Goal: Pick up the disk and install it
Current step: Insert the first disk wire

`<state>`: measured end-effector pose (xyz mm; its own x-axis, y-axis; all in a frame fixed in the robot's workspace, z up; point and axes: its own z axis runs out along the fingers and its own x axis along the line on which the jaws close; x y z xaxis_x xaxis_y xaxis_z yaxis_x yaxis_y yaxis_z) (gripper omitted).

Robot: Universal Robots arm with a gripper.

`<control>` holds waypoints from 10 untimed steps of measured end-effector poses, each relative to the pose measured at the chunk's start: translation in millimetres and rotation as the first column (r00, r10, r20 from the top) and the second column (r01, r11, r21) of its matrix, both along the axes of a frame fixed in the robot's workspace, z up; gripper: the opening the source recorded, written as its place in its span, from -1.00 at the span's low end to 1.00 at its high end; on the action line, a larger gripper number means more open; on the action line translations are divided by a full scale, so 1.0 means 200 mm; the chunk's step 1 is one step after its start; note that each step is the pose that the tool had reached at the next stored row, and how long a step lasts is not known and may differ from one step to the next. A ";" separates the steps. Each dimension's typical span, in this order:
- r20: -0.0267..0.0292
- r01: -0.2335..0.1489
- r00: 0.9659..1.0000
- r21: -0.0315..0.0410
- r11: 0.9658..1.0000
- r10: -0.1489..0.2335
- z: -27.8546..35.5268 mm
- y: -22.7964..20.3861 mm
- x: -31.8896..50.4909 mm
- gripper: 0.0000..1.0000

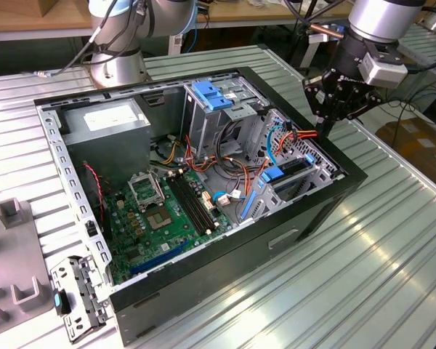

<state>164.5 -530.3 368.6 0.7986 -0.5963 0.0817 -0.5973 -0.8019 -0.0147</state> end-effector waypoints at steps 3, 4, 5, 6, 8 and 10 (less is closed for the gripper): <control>0.000 0.000 1.000 0.000 1.000 0.000 0.002 0.000 0.000 -0.66; 0.000 0.000 1.000 0.000 1.000 0.000 0.002 0.000 0.000 -0.66; 0.000 0.000 1.000 0.000 1.000 0.000 0.002 0.000 0.000 -0.66; 0.000 0.000 1.000 0.000 1.000 0.000 0.002 0.000 0.000 -0.66; 0.000 0.000 1.000 0.000 1.000 0.000 0.002 0.000 0.000 -0.66; 0.000 0.000 1.000 0.000 1.000 0.000 0.003 0.000 0.000 -0.66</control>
